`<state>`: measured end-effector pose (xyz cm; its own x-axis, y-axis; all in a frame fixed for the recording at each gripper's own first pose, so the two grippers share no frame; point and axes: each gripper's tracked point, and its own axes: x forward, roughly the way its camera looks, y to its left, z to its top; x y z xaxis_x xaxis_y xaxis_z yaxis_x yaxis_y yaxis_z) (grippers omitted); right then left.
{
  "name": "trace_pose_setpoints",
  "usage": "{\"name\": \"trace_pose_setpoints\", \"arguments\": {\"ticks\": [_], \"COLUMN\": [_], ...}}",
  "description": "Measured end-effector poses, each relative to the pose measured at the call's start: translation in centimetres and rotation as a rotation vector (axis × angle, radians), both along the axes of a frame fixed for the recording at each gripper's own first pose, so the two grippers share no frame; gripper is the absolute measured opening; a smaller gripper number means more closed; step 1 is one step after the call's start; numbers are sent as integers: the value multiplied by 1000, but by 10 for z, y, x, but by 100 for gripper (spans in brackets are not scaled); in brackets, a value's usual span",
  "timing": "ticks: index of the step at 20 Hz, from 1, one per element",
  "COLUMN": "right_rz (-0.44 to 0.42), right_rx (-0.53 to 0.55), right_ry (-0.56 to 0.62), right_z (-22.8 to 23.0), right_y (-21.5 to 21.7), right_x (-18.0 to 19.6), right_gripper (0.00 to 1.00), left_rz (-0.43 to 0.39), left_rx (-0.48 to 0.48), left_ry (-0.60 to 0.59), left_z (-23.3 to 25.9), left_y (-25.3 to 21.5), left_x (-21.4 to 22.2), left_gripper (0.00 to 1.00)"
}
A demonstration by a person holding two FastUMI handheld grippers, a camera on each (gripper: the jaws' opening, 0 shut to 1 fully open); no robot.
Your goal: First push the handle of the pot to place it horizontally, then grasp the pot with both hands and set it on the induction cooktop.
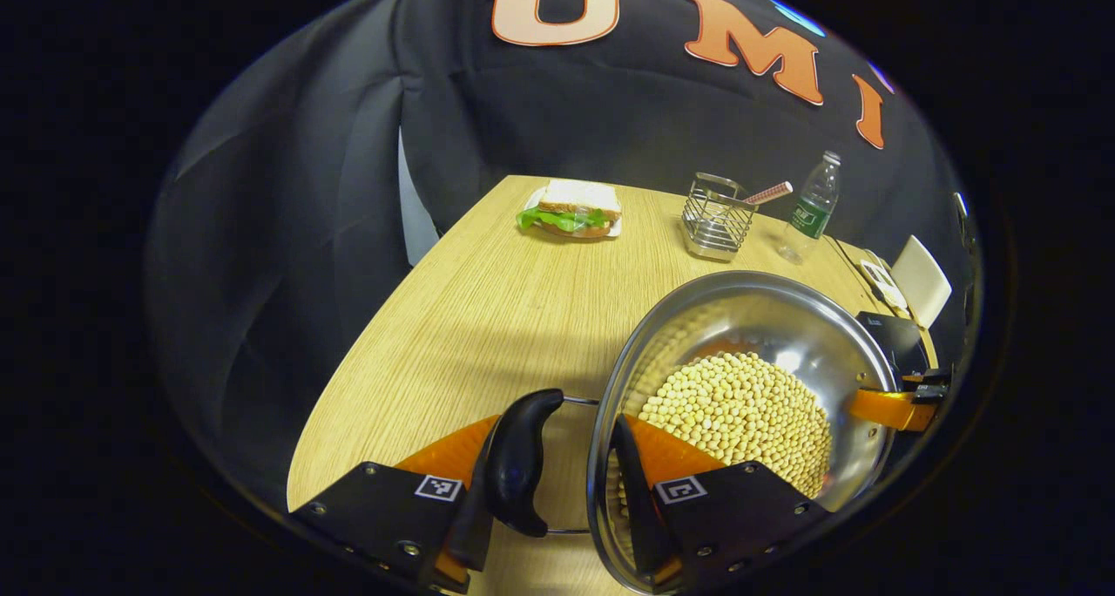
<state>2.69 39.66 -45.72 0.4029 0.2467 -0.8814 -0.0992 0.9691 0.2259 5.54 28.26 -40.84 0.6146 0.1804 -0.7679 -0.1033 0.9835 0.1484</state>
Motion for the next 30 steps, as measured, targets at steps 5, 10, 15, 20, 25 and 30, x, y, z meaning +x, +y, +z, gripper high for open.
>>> {"name": "trace_pose_setpoints", "arguments": {"ticks": [5,10,15,20,25,30], "right_rz": [-4,-38,-75,-95,-123,-161], "right_rx": [20,31,40,49,54,53], "right_ry": [-45,-91,-124,-146,-152,-157], "right_z": [15,39,55,64,66,70], "right_y": [-11,-30,-59,-85,-114,-147], "right_x": [7,10,15,20,21,18], "right_gripper": [49,49,49,49,49,49], "left_rz": [-15,-43,-77,-102,-131,-165], "left_rx": [32,42,55,69,79,79], "left_ry": [-42,-81,-112,-125,-129,-137], "left_z": [28,51,61,71,72,71], "left_y": [-1,-4,-4,-5,-6,-7], "left_x": [-4,-4,-2,-3,-1,1], "left_gripper": [65,65,65,65,65,65]}}
